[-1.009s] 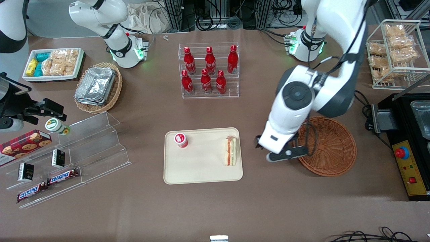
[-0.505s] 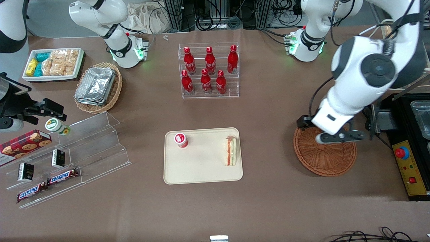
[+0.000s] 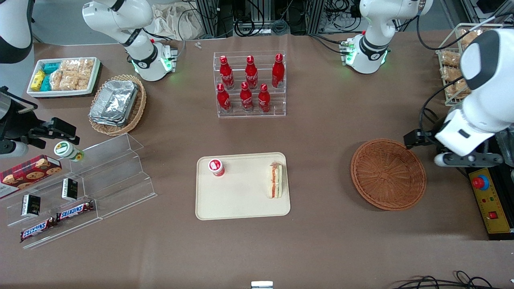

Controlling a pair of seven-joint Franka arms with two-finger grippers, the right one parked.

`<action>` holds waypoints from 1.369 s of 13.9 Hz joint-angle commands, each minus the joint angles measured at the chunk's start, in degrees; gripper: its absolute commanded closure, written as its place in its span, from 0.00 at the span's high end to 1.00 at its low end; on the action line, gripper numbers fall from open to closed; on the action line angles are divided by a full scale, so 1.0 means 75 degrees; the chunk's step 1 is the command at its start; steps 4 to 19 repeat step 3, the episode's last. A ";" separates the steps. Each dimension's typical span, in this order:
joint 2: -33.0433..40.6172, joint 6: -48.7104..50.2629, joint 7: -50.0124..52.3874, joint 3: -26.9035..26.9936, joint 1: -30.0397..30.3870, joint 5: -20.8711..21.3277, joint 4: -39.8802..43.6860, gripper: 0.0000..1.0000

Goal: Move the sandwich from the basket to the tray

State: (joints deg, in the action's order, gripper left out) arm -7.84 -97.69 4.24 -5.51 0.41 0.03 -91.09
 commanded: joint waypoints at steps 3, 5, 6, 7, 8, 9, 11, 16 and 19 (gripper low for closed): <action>-0.0186 0.0310 -0.0039 -0.0063 0.0121 0.0019 0.0414 0.99; -0.0186 0.0310 -0.0039 -0.0063 0.0121 0.0019 0.0414 0.99; -0.0186 0.0310 -0.0039 -0.0063 0.0121 0.0019 0.0414 0.99; -0.0186 0.0310 -0.0039 -0.0063 0.0121 0.0019 0.0414 0.99; -0.0186 0.0310 -0.0039 -0.0063 0.0121 0.0019 0.0414 0.99; -0.0186 0.0310 -0.0039 -0.0063 0.0121 0.0019 0.0414 0.99; -0.0186 0.0310 -0.0039 -0.0063 0.0121 0.0019 0.0414 0.99; -0.0186 0.0310 -0.0039 -0.0063 0.0121 0.0019 0.0414 0.99; -0.0186 0.0310 -0.0039 -0.0063 0.0121 0.0019 0.0414 0.99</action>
